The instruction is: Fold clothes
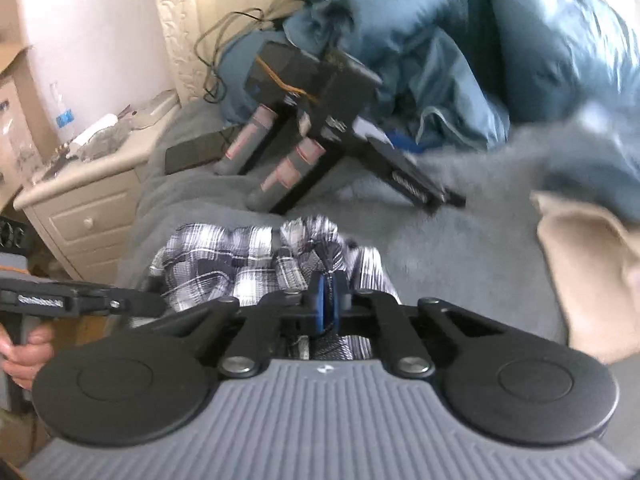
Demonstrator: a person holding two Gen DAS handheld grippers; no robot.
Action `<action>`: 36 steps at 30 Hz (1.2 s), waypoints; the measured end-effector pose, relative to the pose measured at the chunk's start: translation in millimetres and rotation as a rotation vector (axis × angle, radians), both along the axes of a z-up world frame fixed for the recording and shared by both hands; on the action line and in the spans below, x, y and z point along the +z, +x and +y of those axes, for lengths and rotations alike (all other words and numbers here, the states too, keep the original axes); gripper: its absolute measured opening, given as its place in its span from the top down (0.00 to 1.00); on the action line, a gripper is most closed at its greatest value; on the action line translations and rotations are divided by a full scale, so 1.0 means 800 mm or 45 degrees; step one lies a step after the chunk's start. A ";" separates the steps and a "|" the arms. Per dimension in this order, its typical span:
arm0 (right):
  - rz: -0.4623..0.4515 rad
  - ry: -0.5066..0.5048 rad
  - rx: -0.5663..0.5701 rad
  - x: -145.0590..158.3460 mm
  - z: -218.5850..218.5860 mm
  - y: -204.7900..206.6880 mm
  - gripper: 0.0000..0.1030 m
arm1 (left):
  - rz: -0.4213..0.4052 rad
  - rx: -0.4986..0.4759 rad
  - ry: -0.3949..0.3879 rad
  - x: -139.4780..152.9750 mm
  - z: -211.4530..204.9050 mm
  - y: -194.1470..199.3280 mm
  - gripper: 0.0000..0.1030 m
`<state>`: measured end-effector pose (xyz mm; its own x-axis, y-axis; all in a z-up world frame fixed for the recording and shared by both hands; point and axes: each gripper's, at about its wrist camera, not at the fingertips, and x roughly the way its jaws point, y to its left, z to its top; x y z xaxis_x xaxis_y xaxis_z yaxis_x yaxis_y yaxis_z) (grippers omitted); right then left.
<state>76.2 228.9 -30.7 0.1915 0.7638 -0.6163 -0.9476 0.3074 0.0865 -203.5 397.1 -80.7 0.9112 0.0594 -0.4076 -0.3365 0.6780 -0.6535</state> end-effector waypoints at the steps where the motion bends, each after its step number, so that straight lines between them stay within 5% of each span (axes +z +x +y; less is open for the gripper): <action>1: -0.030 -0.021 0.012 -0.004 0.004 -0.003 0.97 | 0.009 0.010 -0.006 -0.001 -0.001 -0.004 0.98; 6: -0.140 -0.094 0.037 -0.021 0.019 -0.013 0.97 | 0.026 0.034 -0.051 -0.004 -0.003 -0.017 0.98; 13: -0.261 -0.109 0.021 -0.033 0.031 -0.015 0.95 | 0.067 -0.001 0.038 -0.004 -0.007 -0.019 0.95; 18: 0.231 0.132 -0.080 0.009 -0.016 0.047 0.83 | -0.026 0.022 0.205 0.031 -0.018 -0.050 0.80; 23: 0.260 0.334 -0.326 0.073 -0.112 0.075 0.79 | -0.114 -0.052 0.354 0.079 -0.030 -0.029 0.77; 27: 0.217 0.210 -0.337 0.069 -0.157 0.050 0.79 | 0.003 -0.129 0.394 0.064 -0.039 0.052 0.69; 30: 0.048 0.019 -0.292 0.040 -0.163 0.012 0.79 | 0.092 -0.187 0.424 0.053 -0.046 0.113 0.69; 32: -0.058 -0.084 -0.244 0.016 -0.164 -0.012 0.79 | 0.134 -0.187 0.448 0.043 -0.046 0.135 0.90; 36: -0.208 -0.282 -0.161 -0.030 -0.167 -0.046 0.80 | 0.167 -0.133 0.493 0.023 -0.040 0.143 0.92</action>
